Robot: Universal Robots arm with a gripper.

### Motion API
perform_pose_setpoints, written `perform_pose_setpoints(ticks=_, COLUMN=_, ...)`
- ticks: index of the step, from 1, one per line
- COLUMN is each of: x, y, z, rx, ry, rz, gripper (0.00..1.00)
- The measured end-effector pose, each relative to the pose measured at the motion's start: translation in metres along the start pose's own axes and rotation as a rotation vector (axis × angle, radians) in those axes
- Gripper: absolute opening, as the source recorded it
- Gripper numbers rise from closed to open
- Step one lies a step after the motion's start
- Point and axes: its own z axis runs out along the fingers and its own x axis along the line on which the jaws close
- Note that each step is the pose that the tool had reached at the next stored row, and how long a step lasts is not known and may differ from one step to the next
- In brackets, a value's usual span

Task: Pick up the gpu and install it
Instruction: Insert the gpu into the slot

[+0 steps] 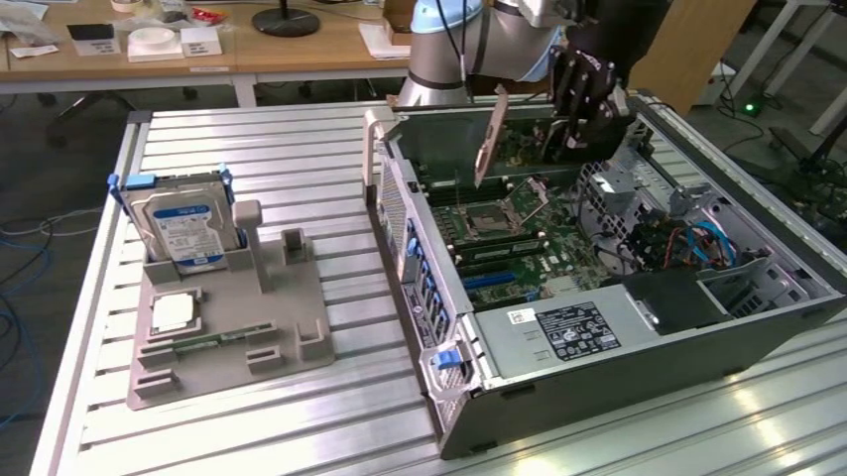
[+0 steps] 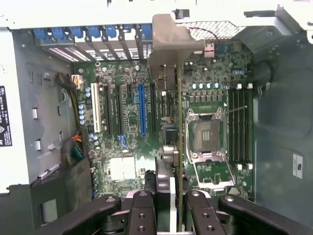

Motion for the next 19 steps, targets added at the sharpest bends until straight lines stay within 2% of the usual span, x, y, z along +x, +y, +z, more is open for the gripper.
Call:
perform_pose_setpoints(ticks=4, x=0.000, y=0.0033, z=0.0071, rx=-0.0009, ry=-0.0036, rz=-0.026, gripper=0.28)
perform_pose_setpoints(ticks=13, x=0.001, y=0.0156, z=0.0232, rx=-0.0010, ry=-0.0037, rz=-0.030, gripper=0.28)
perform_pose_setpoints(ticks=19, x=0.004, y=0.0161, z=0.0308, rx=-0.0011, ry=-0.0037, rz=-0.031, gripper=0.28)
